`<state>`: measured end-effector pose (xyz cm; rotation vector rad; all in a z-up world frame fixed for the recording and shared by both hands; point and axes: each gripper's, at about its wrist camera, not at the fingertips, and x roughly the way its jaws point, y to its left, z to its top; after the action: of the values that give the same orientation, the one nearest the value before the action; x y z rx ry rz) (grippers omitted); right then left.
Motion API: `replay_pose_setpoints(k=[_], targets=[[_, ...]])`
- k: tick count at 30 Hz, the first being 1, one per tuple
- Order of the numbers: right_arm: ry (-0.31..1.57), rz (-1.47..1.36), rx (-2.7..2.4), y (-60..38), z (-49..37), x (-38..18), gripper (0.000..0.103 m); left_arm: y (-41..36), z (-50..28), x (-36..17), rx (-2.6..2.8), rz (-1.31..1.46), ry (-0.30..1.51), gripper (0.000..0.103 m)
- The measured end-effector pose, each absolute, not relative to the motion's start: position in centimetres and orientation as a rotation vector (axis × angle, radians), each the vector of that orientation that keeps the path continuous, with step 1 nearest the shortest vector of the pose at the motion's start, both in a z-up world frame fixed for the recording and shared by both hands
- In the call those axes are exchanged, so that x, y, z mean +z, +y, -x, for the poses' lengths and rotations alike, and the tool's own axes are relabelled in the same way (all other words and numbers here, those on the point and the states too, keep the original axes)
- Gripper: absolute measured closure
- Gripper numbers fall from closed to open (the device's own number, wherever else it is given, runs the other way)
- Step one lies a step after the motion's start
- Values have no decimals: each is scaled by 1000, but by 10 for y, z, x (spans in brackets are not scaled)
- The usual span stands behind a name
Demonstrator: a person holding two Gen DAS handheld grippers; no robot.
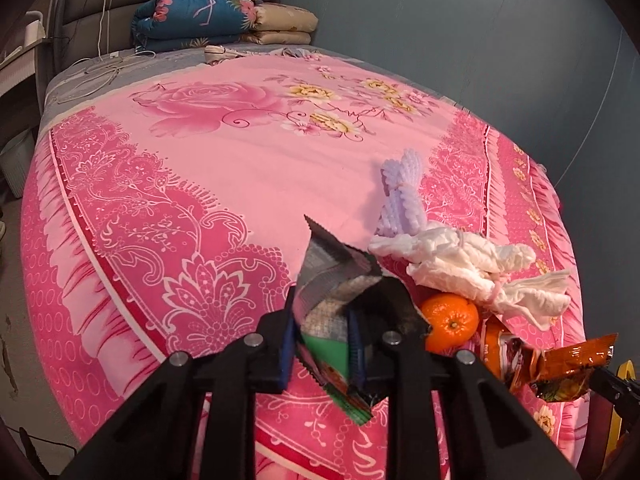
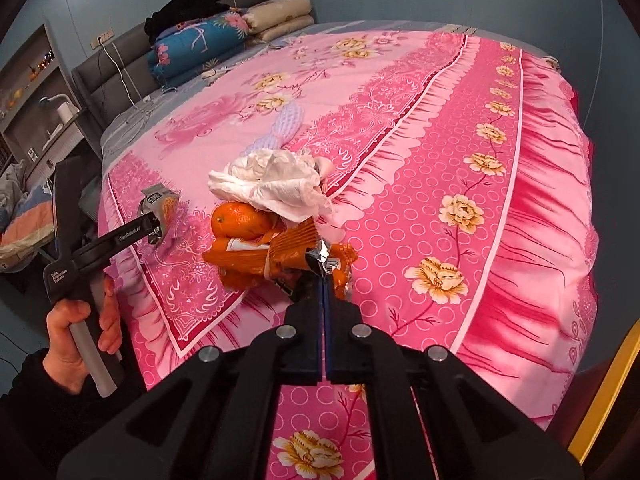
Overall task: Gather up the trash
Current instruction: 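Grasp the green-silver wrapper with the left gripper while the right grasps the orange wrapper, then carry the green-silver wrapper and orange wrapper over the yellow-rimmed bin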
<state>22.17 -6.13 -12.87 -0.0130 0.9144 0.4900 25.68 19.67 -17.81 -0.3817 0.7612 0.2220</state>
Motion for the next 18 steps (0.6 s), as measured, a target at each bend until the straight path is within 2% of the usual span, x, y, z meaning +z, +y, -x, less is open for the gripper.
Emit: replay_pose_setpoints(k=[18], targets=[[774,-57,503,-101,-192,-68,103,174,-214,-115,171,365,647,82]])
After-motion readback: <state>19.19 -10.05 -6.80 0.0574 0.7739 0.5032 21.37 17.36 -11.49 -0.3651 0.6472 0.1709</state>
